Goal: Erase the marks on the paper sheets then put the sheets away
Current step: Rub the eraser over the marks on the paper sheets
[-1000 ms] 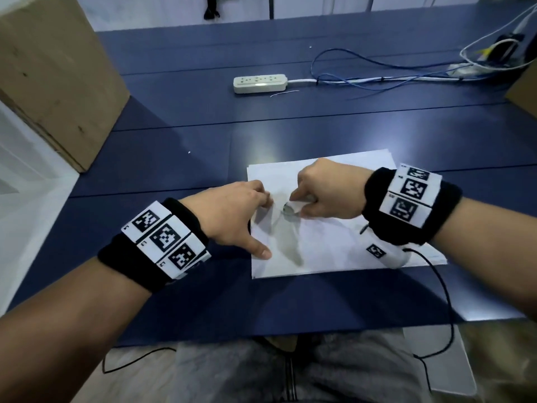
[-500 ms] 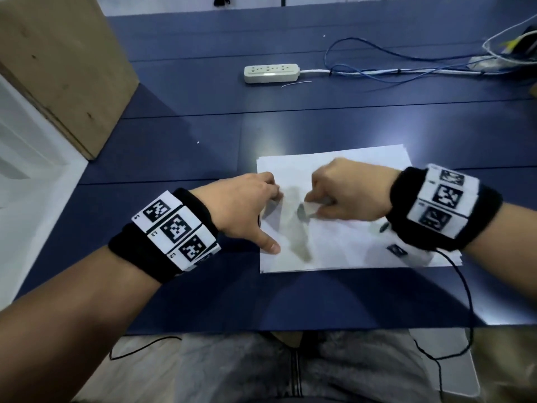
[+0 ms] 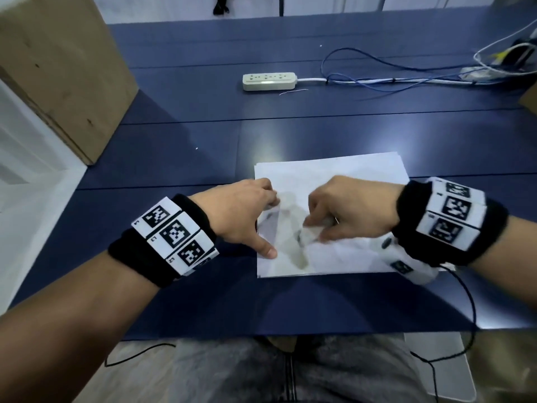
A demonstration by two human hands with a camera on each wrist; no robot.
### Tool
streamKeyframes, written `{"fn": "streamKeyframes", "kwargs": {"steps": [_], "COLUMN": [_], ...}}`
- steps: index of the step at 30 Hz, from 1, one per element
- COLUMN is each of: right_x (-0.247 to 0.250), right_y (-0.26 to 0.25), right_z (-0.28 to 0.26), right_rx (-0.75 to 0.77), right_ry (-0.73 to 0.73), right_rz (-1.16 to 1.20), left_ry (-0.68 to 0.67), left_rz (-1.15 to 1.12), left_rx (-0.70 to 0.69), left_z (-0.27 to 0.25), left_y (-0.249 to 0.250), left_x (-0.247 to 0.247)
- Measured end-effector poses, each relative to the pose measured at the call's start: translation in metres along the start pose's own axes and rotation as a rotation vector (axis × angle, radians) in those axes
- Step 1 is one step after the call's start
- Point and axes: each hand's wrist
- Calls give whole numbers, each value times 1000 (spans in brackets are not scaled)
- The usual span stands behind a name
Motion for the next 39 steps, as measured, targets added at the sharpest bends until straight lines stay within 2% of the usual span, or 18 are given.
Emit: {"fn": "streamKeyframes", "kwargs": {"steps": [2,3,8,10,12,15,17,22,24,26,28,30,32,36,39], "right_x": [-6,-7,5,6,4,-3,-5,9,8,1,-8,-14,-11,8,4], "right_y": [-8,-6,17,23,18,-3,-7,22,28,19,4,-3,5,31,34], "right_z": [-8,-8,16,19,14,-2,-6,16,16,7,-6,-14,-10,9,6], "right_rx": [48,38,-144,-192,-126,75,100,-148,-185,-100,32,94,78,-136,-114], "right_ry": [-80,-74,160,197,156,-4,-60,130,165,134,31,-58,3,172,184], "right_rz": [52,62,13,-1,-33,3,35,-5,-8,-32,2,43,28,5,0], "left_ry": [-10,-12,-13,-10,-10,-14,-16,-5,-6,-3,-3,-5,-8,-10,-9], "left_rz": [-2,0,14,19,15,8,13,5,1,-5,-4,-1,5,-10,-11], "left_rx": [-4,-5,2,9,13,1,-3,-8,-5,-2,-3,-3,-4,-3,2], "left_z": [1,1,0,0,0,0,-1,-2,-2,-2,-1,0,0,-2,-2], "left_y": [1,1,1,1,2,3,3,4,3,1,1,0,1,1,1], "left_x": [0,1,3,2,3,3,3,4,3,2,1,1,2,2,1]}}
Point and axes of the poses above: each hand's wrist, its own z-axis towards the middle knuckle, its own x-axis out of the back of the hand, y = z × x, and after that the axes turned 10 degrees about -y, right-handed
